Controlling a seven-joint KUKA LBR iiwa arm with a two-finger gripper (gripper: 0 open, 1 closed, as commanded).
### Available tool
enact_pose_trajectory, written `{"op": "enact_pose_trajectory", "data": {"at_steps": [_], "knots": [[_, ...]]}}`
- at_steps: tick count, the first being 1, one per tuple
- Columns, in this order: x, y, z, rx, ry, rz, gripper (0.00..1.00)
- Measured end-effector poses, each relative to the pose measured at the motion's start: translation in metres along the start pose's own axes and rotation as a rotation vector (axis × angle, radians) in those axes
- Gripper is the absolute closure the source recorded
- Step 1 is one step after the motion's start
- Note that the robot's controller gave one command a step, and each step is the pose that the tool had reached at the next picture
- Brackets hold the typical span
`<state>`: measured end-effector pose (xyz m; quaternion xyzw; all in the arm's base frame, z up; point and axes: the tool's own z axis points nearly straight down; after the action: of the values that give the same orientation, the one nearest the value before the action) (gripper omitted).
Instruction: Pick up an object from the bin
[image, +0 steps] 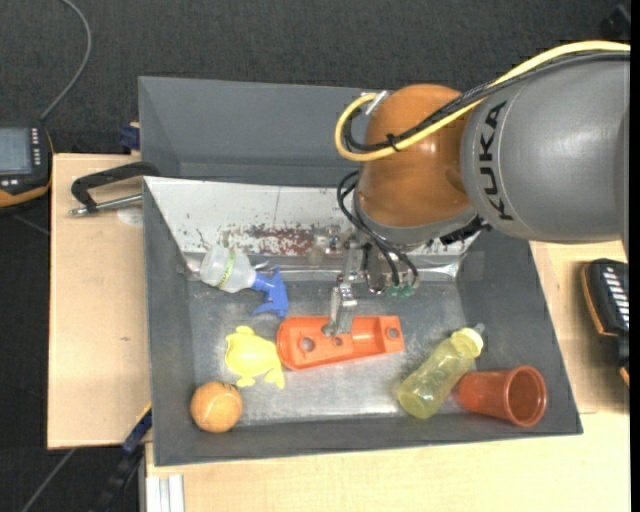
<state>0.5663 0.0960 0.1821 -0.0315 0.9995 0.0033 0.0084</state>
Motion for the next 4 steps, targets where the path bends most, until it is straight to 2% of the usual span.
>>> {"op": "enact_pose_trajectory", "data": {"at_steps": [1,2,3,4], "knots": [[0.028,-0.011,0.055,0.003,0.014,-0.17,0.0],[0.055,-0.043,0.079,-0.001,-0.002,-0.313,1.0],[0.055,-0.043,0.079,-0.001,-0.001,-0.313,1.0],[0.039,-0.032,0.1,-0.002,-0.008,-0.305,1.0]]}}
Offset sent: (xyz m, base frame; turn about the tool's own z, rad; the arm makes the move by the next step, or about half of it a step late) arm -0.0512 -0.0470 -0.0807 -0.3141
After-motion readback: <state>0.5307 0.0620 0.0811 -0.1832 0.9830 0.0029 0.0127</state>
